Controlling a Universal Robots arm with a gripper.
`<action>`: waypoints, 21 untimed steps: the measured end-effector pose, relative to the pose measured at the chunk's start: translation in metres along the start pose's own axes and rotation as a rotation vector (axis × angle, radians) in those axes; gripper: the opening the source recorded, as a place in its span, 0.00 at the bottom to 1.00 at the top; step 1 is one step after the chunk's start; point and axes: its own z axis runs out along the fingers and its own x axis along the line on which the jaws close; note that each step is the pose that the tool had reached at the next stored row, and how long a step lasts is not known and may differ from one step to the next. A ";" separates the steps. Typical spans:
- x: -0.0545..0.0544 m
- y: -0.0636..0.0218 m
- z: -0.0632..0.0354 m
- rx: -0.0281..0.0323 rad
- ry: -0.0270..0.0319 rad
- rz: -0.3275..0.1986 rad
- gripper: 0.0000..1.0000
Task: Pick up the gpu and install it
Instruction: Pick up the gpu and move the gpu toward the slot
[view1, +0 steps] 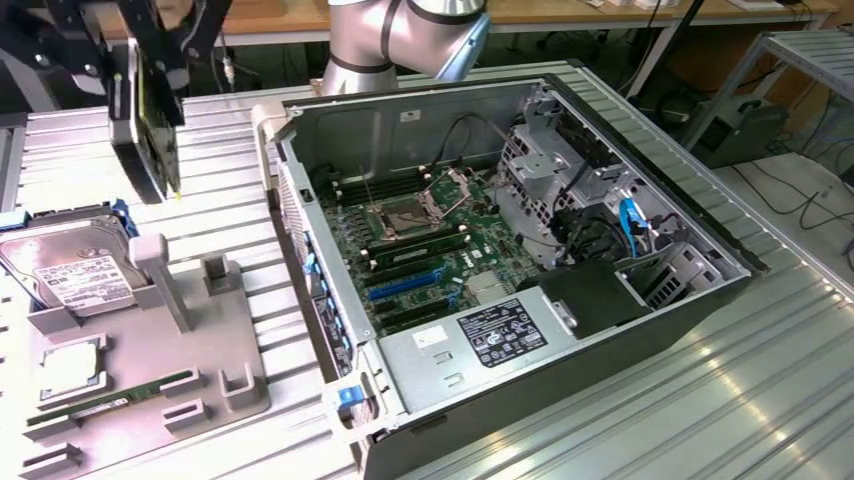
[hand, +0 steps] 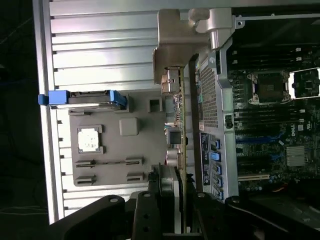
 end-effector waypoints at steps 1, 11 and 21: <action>-0.001 0.0009 -0.0166 0.0001 0.0001 0.000 0.29; -0.044 0.0062 -0.0385 -0.0042 0.0042 -0.061 0.29; -0.091 0.0093 -0.0347 -0.0044 0.0043 -0.061 0.29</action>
